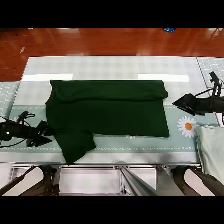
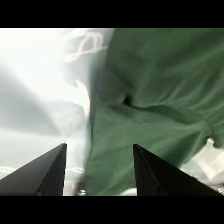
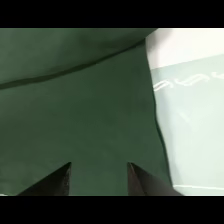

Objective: Fold the shirts.

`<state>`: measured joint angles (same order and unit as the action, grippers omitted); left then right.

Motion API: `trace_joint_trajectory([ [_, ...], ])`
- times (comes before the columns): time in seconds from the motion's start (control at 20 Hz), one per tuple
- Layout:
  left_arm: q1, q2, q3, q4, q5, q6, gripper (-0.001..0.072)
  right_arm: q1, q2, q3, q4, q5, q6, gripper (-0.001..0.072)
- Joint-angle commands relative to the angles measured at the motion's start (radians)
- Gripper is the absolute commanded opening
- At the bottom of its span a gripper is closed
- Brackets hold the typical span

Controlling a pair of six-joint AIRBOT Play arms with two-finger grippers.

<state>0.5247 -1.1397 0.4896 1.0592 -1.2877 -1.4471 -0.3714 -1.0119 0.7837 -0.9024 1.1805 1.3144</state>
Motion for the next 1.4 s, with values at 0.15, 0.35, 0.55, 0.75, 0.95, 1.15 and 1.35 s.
trace_joint_trajectory([
  [0.15,-0.137,-0.027,-0.038,-0.068,0.126,0.078,0.0019,-0.045,0.001,0.0,-0.002,-0.037,0.039,0.0409],
  [0.35,-0.138,-0.024,-0.037,-0.081,0.098,0.111,0.0017,-0.176,0.001,-0.041,-0.279,0.017,0.163,0.0409],
  [0.55,-0.138,-0.025,-0.037,-0.081,0.099,0.112,0.0018,-0.201,0.0,-0.244,-0.239,0.08,0.088,0.0409],
  [0.75,-0.138,-0.025,-0.037,-0.08,0.1,0.112,0.0017,-0.191,-0.039,-0.333,-0.147,0.077,0.05,0.0409],
  [0.95,-0.138,-0.025,-0.037,-0.081,0.102,0.112,0.0017,-0.098,-0.114,-0.333,-0.101,0.041,0.033,0.0409],
  [1.15,-0.138,-0.025,-0.037,-0.085,0.103,0.112,0.0017,-0.023,-0.175,-0.33,0.06,-0.108,0.009,0.0322],
  [1.35,-0.129,-0.024,0.013,-0.085,0.083,0.131,0.0017,0.007,-0.177,-0.275,0.186,-0.074,-0.117,0.0026],
])
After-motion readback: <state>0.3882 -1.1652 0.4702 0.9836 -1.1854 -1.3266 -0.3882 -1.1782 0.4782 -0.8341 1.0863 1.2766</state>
